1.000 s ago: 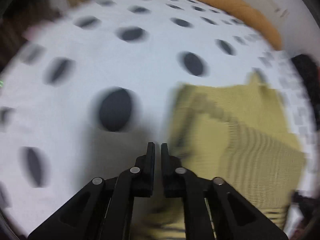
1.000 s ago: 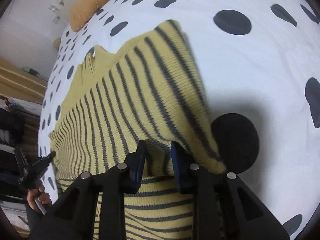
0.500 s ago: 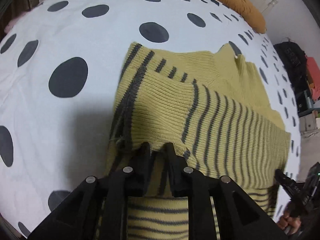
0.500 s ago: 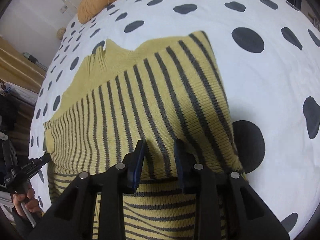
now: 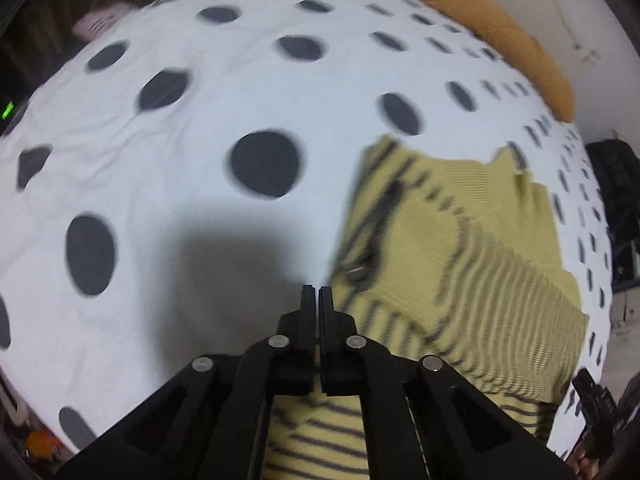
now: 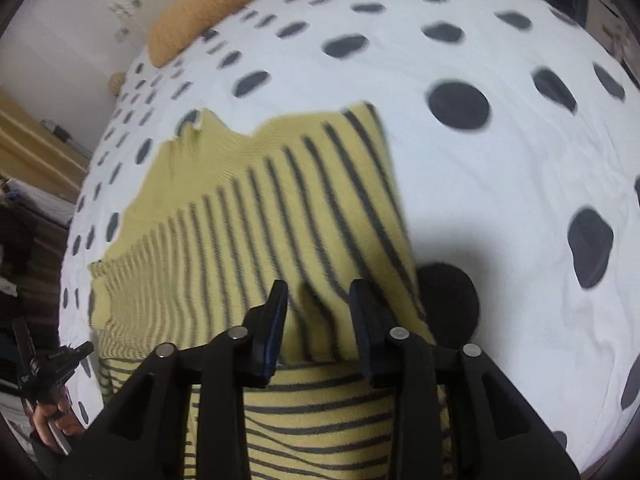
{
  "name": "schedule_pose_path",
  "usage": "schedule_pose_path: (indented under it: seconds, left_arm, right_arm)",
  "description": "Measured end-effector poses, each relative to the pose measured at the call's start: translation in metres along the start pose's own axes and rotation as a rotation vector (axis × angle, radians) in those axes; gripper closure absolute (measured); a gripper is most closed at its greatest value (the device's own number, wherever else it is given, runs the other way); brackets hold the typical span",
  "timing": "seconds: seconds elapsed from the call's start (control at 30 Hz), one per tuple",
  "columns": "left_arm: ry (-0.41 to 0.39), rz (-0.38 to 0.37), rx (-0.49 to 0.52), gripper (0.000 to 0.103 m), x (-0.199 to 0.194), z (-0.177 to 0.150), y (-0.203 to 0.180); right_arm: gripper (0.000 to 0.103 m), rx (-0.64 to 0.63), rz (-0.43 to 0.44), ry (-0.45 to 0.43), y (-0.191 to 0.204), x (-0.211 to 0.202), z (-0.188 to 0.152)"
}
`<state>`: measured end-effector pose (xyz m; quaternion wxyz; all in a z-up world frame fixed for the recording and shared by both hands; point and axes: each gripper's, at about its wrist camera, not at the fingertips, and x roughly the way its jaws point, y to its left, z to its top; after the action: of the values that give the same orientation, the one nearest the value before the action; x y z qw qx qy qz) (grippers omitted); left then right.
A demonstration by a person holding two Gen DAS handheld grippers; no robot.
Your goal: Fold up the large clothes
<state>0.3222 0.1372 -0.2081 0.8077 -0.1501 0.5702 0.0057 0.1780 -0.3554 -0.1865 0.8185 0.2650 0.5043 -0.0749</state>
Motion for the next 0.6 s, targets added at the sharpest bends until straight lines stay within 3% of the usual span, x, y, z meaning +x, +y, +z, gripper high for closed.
schedule_pose_path:
  seconds: [0.13, 0.23, 0.33, 0.4, 0.6]
  left_arm:
    - [-0.031, -0.096, 0.178, 0.077, 0.006, 0.004, -0.072]
    - [-0.032, -0.072, 0.317, 0.056, 0.03, -0.005, -0.123]
    - [0.043, 0.041, 0.347, 0.054, 0.075, -0.021, -0.134]
    - [-0.016, 0.044, 0.364, 0.054, 0.072, -0.034, -0.129]
    - [-0.033, 0.027, 0.372, 0.054, 0.039, -0.079, -0.097]
  right_arm:
    - [0.061, -0.051, 0.013, -0.01, 0.033, 0.008, 0.015]
    - [0.061, -0.069, 0.013, 0.026, 0.055, 0.03, 0.022]
    - [0.061, -0.08, -0.022, 0.105, 0.062, 0.062, 0.02]
    - [0.061, -0.094, -0.059, 0.146, 0.06, 0.078, 0.013]
    - [0.061, -0.198, -0.097, 0.128, 0.063, 0.053, -0.021]
